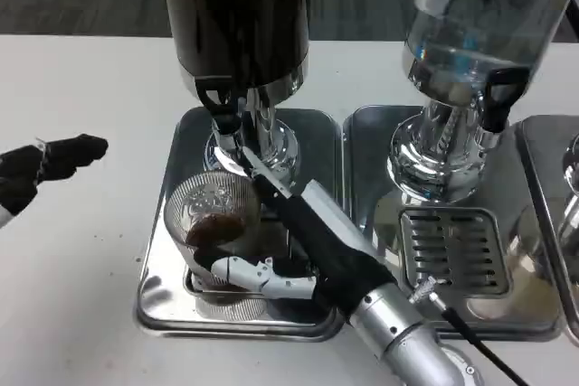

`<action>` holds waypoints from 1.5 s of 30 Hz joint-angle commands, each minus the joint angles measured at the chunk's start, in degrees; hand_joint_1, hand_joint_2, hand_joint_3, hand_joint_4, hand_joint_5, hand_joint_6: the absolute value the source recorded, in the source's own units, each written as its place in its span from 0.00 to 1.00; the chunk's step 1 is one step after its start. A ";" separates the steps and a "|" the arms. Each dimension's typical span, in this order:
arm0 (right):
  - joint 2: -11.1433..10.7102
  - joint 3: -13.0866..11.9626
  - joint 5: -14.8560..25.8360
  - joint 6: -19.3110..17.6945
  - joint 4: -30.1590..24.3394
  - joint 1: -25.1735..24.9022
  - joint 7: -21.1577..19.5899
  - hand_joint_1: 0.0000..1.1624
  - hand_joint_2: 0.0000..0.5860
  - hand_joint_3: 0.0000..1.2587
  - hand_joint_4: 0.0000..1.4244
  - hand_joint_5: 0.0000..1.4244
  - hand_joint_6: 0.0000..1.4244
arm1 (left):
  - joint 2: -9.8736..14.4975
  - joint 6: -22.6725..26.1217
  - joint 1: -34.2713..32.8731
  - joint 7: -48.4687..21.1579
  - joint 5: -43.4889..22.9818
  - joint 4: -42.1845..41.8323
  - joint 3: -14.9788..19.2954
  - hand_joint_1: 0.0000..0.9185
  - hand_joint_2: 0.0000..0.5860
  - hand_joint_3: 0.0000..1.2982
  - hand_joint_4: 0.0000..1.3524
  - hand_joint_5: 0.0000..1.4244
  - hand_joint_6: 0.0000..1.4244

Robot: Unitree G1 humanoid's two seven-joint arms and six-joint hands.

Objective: Grasp the cup under the faucet to collect the drink, then remove the cup.

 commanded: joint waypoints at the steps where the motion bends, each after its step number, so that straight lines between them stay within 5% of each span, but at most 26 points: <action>1: 0.11 -0.09 0.22 0.24 1.05 0.06 0.19 0.48 0.34 0.00 0.00 0.00 0.06 | 0.01 -0.75 -0.90 0.23 0.38 1.03 -0.51 0.00 0.13 0.21 0.15 0.10 0.10; 26: 0.58 0.86 -1.93 0.29 4.57 -2.35 -0.97 0.48 0.35 0.00 0.00 0.00 0.06 | 0.96 -1.78 -2.92 0.11 1.42 4.81 -1.33 0.00 0.15 0.22 0.15 0.10 0.10; 45: 1.96 1.21 -4.03 0.49 2.70 0.06 -5.39 0.51 0.36 0.09 0.11 0.16 0.20 | -0.28 -1.48 -5.11 -0.86 2.04 6.63 -4.46 0.00 0.16 0.22 0.16 0.10 0.10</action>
